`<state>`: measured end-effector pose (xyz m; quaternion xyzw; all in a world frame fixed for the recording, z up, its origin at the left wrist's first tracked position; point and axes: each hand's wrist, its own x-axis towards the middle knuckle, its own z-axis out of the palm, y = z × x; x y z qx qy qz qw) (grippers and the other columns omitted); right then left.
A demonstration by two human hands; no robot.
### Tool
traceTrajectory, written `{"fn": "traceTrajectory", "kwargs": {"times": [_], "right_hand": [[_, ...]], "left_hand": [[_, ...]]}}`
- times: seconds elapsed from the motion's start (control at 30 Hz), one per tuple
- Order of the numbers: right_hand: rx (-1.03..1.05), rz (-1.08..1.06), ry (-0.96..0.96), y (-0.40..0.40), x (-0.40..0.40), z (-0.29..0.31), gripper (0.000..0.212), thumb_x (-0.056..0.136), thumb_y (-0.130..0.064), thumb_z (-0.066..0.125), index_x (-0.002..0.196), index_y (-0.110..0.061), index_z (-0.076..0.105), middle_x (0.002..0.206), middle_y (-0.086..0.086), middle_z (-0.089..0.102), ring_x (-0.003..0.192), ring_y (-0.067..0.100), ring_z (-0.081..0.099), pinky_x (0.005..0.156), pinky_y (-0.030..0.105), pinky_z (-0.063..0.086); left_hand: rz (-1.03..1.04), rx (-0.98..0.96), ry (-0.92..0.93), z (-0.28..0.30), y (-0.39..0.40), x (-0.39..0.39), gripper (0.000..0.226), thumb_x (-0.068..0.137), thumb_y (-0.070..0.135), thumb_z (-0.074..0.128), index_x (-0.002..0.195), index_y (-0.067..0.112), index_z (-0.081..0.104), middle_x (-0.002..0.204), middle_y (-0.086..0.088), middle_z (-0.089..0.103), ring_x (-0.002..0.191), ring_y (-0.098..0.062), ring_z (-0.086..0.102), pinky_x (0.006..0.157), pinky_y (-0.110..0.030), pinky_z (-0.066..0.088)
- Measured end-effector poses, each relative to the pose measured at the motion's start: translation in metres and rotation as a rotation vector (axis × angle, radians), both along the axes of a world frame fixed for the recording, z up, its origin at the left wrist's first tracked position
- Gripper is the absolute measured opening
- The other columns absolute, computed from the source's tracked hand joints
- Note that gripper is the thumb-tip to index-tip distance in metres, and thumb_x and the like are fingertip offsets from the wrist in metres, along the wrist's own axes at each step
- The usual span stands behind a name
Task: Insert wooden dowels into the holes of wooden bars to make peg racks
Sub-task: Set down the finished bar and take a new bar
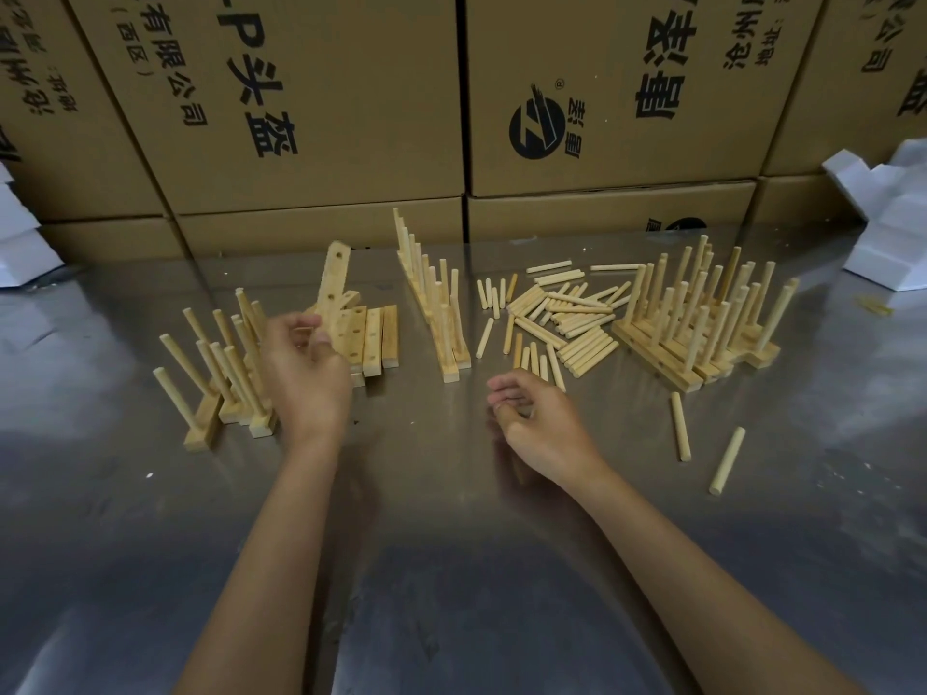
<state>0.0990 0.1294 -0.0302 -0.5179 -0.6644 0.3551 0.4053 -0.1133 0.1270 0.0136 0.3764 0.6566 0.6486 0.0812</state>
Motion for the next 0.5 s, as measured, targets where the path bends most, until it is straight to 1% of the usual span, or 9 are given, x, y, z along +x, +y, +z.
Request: {"fn": "traceTrajectory", "kwargs": {"times": [0.07,0.1,0.13,0.17,0.23,0.3,0.37,0.43,0.5], "right_hand": [[0.002,-0.006,0.024,-0.001,0.003,0.006,0.024,0.092,-0.004,0.056,0.108,-0.019,0.065,0.1,-0.002,0.069,0.097,0.008,0.063,0.082,0.012,0.048],[0.003,-0.012,0.063,-0.002,0.005,0.01,0.023,0.093,-0.004,0.056,0.109,-0.018,0.065,0.1,0.0,0.07,0.095,0.006,0.062,0.076,0.006,0.045],[0.001,-0.02,0.125,-0.003,0.007,0.015,0.022,0.094,-0.004,0.056,0.11,-0.016,0.066,0.1,0.002,0.072,0.09,0.001,0.062,0.071,0.003,0.043],[-0.005,-0.03,0.211,-0.004,0.009,0.021,0.019,0.096,-0.007,0.057,0.11,-0.015,0.066,0.1,0.004,0.073,0.084,-0.002,0.062,0.068,0.002,0.042],[-0.024,-0.052,0.407,-0.007,0.015,0.035,0.016,0.097,-0.017,0.06,0.112,-0.013,0.066,0.099,0.005,0.075,0.074,-0.001,0.064,0.062,0.008,0.046],[-0.05,-0.068,0.525,-0.01,0.023,0.049,0.023,0.096,-0.03,0.062,0.115,-0.018,0.065,0.098,0.001,0.076,0.076,0.006,0.067,0.062,0.019,0.051],[-0.071,-0.082,0.586,-0.012,0.031,0.057,0.027,0.094,-0.037,0.063,0.117,-0.022,0.064,0.099,-0.003,0.077,0.08,0.012,0.07,0.068,0.027,0.055],[-0.081,-0.119,0.603,-0.011,0.036,0.059,0.025,0.094,-0.035,0.064,0.115,-0.021,0.065,0.092,-0.007,0.077,0.077,0.012,0.07,0.067,0.029,0.056],[-0.082,-0.135,0.576,-0.01,0.039,0.057,0.022,0.094,-0.028,0.065,0.112,-0.015,0.067,0.082,-0.007,0.075,0.069,0.009,0.066,0.061,0.025,0.054]], "left_hand": [[-0.193,0.041,-0.226,0.008,-0.003,0.011,0.021,0.097,0.003,0.056,0.112,0.018,0.057,0.109,-0.001,0.063,0.093,-0.02,0.072,0.072,-0.023,0.058],[-0.311,0.052,-0.333,0.012,-0.006,0.017,0.023,0.097,0.0,0.057,0.111,0.018,0.057,0.108,-0.003,0.065,0.087,-0.019,0.074,0.071,-0.024,0.059],[-0.435,0.067,-0.433,0.013,-0.008,0.025,0.024,0.095,-0.002,0.058,0.111,0.015,0.056,0.107,-0.006,0.067,0.085,-0.02,0.075,0.073,-0.027,0.06],[-0.553,0.086,-0.524,0.013,-0.01,0.033,0.025,0.094,-0.005,0.059,0.112,0.011,0.056,0.105,-0.009,0.068,0.085,-0.023,0.074,0.074,-0.031,0.06],[-0.729,0.076,-0.62,0.012,-0.012,0.048,0.028,0.091,-0.009,0.06,0.114,0.006,0.055,0.103,-0.017,0.07,0.086,-0.029,0.073,0.075,-0.036,0.061],[-0.855,-0.006,-0.577,0.009,-0.014,0.059,0.032,0.088,-0.011,0.062,0.114,0.008,0.056,0.107,-0.02,0.068,0.091,-0.032,0.071,0.075,-0.038,0.061],[-0.983,-0.119,-0.475,0.006,-0.016,0.065,0.039,0.084,-0.012,0.066,0.115,0.011,0.059,0.102,-0.013,0.069,0.096,-0.031,0.071,0.077,-0.039,0.061],[-1.09,-0.228,-0.356,0.003,-0.018,0.067,0.047,0.082,-0.011,0.07,0.121,0.014,0.059,0.096,-0.003,0.071,0.093,-0.028,0.072,0.081,-0.039,0.061],[-1.153,-0.31,-0.299,0.001,-0.02,0.069,0.054,0.08,-0.007,0.073,0.126,0.017,0.058,0.102,-0.004,0.07,0.091,-0.03,0.073,0.084,-0.039,0.06]]}}
